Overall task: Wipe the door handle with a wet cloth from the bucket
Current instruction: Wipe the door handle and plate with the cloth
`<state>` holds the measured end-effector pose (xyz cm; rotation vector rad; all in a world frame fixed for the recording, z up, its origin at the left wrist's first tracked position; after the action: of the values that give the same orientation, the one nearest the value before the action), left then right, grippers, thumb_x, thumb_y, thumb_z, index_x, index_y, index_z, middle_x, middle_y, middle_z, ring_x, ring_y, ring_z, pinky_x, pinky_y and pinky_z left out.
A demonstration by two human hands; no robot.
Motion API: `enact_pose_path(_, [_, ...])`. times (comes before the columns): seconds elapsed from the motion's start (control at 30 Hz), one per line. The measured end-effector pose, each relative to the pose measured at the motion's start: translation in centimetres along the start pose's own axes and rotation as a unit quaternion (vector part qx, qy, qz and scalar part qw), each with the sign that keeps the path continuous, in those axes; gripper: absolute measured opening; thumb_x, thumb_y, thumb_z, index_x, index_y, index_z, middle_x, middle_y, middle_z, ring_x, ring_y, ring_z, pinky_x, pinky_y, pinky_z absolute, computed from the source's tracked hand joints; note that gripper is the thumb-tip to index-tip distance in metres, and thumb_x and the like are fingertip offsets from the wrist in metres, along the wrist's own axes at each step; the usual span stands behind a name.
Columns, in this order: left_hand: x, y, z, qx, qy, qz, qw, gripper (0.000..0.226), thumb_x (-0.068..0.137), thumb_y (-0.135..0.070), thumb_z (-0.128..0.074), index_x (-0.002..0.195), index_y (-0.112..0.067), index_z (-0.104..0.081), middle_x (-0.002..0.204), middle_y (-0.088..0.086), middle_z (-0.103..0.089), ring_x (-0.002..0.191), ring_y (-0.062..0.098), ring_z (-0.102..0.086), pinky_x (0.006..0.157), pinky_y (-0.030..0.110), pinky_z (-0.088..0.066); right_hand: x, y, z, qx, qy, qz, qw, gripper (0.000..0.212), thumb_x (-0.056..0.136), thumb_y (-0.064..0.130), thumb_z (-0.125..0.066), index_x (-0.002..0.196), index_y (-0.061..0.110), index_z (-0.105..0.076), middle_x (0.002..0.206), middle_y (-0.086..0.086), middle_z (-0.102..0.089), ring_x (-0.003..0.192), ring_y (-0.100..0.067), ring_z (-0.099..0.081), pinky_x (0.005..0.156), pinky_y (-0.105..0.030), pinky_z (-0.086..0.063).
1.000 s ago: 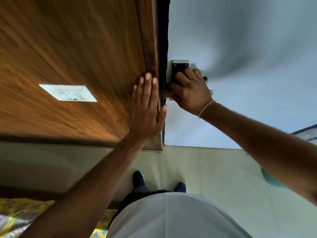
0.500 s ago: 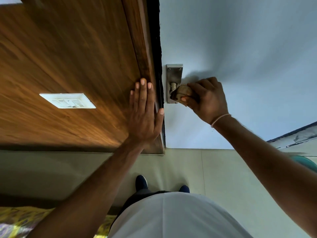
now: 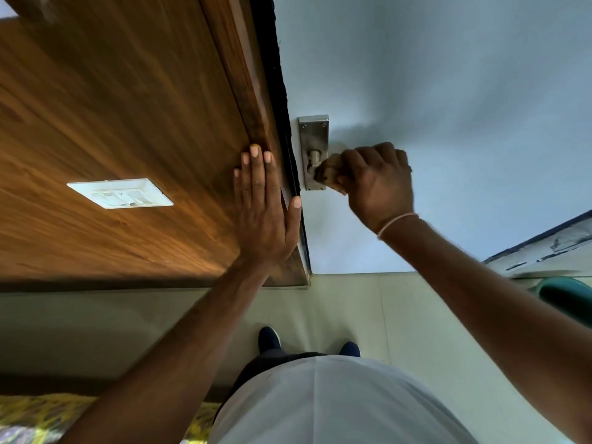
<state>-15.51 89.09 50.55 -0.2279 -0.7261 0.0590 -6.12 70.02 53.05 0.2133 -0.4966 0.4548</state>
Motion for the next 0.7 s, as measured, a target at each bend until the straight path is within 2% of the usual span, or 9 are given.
enact_pose_path(0.1, [-0.1,-0.1,-0.2,-0.002,-0.002,0.004,1.000,0.074,0.109,-0.039,-0.044,0.167,0.004,-0.024,0.176,0.026,-0.022,0.166,0.041,-0.018,0.134,0.060,-0.023,0.7,4.1,-0.8,-0.015,0.023,-0.036,0.999,0.036,0.090,0.037,-0.075,0.115,0.012,-0.070,0.104,-0.011,-0.075,0.101,-0.041,-0.064,0.089,-0.047,-0.047])
enact_pose_path(0.17, [-0.1,0.0,-0.2,-0.005,-0.002,0.003,1.000,0.074,0.110,-0.039,-0.043,0.167,0.004,-0.023,0.176,0.027,-0.023,0.166,0.041,-0.018,0.134,0.060,-0.023,1.0,5.3,-1.0,0.000,0.026,-0.049,0.998,0.038,0.091,0.034,-0.068,0.119,0.009,-0.069,0.106,-0.014,-0.075,0.102,-0.042,-0.065,0.094,-0.050,-0.048])
enact_pose_path(0.23, [-0.1,0.1,-0.2,-0.005,0.000,0.001,1.000,0.074,0.110,-0.039,-0.043,0.167,0.003,-0.023,0.176,0.027,-0.023,0.166,0.041,-0.019,0.134,0.061,-0.024,1.2,4.2,-1.0,0.020,0.019,-0.040,0.999,0.040,0.093,0.036,-0.059,0.122,0.011,-0.070,0.105,-0.012,-0.076,0.100,-0.041,-0.066,0.092,-0.048,-0.047])
enact_pose_path(0.4, [0.0,0.1,0.0,0.001,0.003,-0.003,1.000,0.075,0.108,-0.038,-0.045,0.166,0.005,-0.024,0.175,0.028,-0.023,0.166,0.041,-0.018,0.134,0.060,-0.023,1.1,-0.8,-0.3,0.070,0.051,-0.014,0.996,0.037,0.093,0.052,-0.070,0.114,0.022,-0.072,0.104,-0.003,-0.078,0.096,-0.037,-0.067,0.091,-0.044,-0.045])
enact_pose_path(0.53, [0.1,0.3,-0.1,-0.001,-0.009,-0.009,1.000,0.074,0.108,-0.038,-0.045,0.166,0.005,-0.027,0.174,0.028,-0.027,0.166,0.040,-0.020,0.135,0.058,-0.022,1.9,0.6,-0.2,0.062,0.057,-0.036,0.996,0.024,0.090,0.040,-0.072,0.103,0.020,-0.073,0.095,-0.004,-0.078,0.093,-0.039,-0.067,0.089,-0.044,-0.044])
enact_pose_path(0.63, [0.0,0.3,-0.4,-0.007,-0.008,-0.003,1.000,0.075,0.108,-0.040,-0.044,0.166,0.004,-0.026,0.174,0.027,-0.026,0.166,0.041,-0.020,0.135,0.059,-0.022,2.2,3.4,-1.0,0.052,0.062,-0.029,0.996,0.023,0.089,0.029,-0.072,0.108,0.016,-0.072,0.096,-0.008,-0.078,0.094,-0.040,-0.068,0.088,-0.045,-0.047])
enact_pose_path(0.7, [0.0,0.3,-0.5,-0.009,-0.006,-0.005,1.000,0.075,0.109,-0.040,-0.044,0.166,0.004,-0.025,0.175,0.027,-0.025,0.165,0.042,-0.020,0.134,0.061,-0.023,2.2,3.0,-0.9,0.074,0.061,-0.020,0.995,0.025,0.090,0.028,-0.070,0.113,0.017,-0.071,0.099,-0.007,-0.078,0.095,-0.040,-0.068,0.090,-0.045,-0.047])
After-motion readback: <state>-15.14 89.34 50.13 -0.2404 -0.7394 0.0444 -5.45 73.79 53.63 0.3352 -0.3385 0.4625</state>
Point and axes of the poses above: each hand's wrist, its own x-axis towards the middle knuckle, its own z-axis out of the back of the hand, y = z × x, the point moved 4 cm from there along x, towards the middle knuckle
